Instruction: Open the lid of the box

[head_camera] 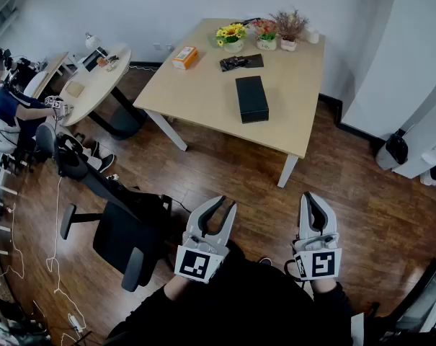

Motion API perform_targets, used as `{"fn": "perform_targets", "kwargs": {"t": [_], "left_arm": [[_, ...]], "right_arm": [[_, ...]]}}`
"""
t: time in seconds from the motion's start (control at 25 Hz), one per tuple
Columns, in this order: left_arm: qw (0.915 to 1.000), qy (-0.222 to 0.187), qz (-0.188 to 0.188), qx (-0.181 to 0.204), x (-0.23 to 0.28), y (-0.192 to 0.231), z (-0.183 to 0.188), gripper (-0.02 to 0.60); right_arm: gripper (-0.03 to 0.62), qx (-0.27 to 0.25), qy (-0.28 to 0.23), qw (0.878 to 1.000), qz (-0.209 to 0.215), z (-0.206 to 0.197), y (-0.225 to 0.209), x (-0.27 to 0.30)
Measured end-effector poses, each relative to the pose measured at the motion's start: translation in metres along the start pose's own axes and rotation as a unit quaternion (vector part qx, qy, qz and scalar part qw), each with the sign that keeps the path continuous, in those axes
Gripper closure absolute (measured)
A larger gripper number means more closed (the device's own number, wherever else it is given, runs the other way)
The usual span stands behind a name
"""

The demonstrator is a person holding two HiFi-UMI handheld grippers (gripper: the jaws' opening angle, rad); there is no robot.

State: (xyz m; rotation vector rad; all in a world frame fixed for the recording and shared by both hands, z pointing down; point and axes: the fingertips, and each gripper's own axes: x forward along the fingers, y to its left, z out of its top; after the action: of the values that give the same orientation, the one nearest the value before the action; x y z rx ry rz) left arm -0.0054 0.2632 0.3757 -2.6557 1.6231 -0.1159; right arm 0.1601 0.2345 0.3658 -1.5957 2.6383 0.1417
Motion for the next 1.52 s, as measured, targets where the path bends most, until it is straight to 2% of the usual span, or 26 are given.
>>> {"fn": "perform_targets", "kwargs": {"t": [0.2, 0.36, 0.48, 0.64, 0.76, 0.88, 1.0, 1.04, 1.08, 1.2, 1.24, 1.28, 1.4, 1.52], "left_arm": [[0.9997, 0.014, -0.004, -0.017, 0.042, 0.037, -0.020, 0.506], [0.9995, 0.003, -0.002, -0.030, 0.089, 0.090, -0.035, 0.506], [0.9993, 0.012, -0.010, -0.033, 0.136, 0.138, -0.044, 0.506], [0.9986, 0.039, -0.033, -0.017, 0.200, 0.194, -0.065, 0.503], [0.9959, 0.069, -0.057, 0.009, 0.243, 0.216, -0.095, 0.495], [0.9882, 0.121, -0.089, 0.028, 0.277, 0.213, -0.146, 0.462], [0.9745, 0.184, -0.121, 0.041, 0.305, 0.199, -0.200, 0.353], [0.9704, 0.200, -0.125, 0.053, 0.313, 0.195, -0.212, 0.337], [0.9671, 0.210, -0.125, 0.072, 0.320, 0.194, -0.221, 0.336], [0.9552, 0.223, -0.121, 0.152, 0.339, 0.197, -0.233, 0.336], [0.9513, 0.229, -0.129, 0.161, 0.344, 0.198, -0.238, 0.337], [0.9486, 0.237, -0.143, 0.154, 0.348, 0.198, -0.243, 0.337], [0.9461, 0.254, -0.184, 0.080, 0.355, 0.191, -0.252, 0.356], [0.9517, 0.243, -0.182, 0.044, 0.359, 0.190, -0.246, 0.400]], "right_arm": [[0.592, 0.011, 0.013, 1.000, -0.004, -0.023, -0.011, 0.050], [0.592, -0.004, 0.029, 0.999, -0.014, -0.042, -0.018, 0.112], [0.592, -0.026, 0.054, 0.998, -0.029, -0.051, -0.030, 0.169], [0.592, -0.028, 0.091, 0.994, -0.045, -0.071, -0.045, 0.247], [0.592, -0.050, 0.122, 0.990, -0.046, -0.096, -0.050, 0.295], [0.592, -0.075, 0.170, 0.983, -0.007, -0.138, -0.044, 0.324], [0.592, -0.081, 0.214, 0.973, 0.030, -0.184, -0.042, 0.339], [0.592, -0.084, 0.227, 0.969, 0.040, -0.197, -0.043, 0.341], [0.590, -0.087, 0.240, 0.966, 0.049, -0.210, -0.046, 0.342], [0.517, -0.089, 0.283, 0.953, 0.063, -0.246, -0.062, 0.346], [0.505, -0.088, 0.296, 0.949, 0.063, -0.257, -0.069, 0.348], [0.486, -0.086, 0.307, 0.945, 0.067, -0.266, -0.074, 0.350], [0.369, -0.085, 0.338, 0.932, 0.103, -0.290, -0.078, 0.357], [0.358, -0.089, 0.360, 0.918, 0.140, -0.308, -0.075, 0.362]]}}
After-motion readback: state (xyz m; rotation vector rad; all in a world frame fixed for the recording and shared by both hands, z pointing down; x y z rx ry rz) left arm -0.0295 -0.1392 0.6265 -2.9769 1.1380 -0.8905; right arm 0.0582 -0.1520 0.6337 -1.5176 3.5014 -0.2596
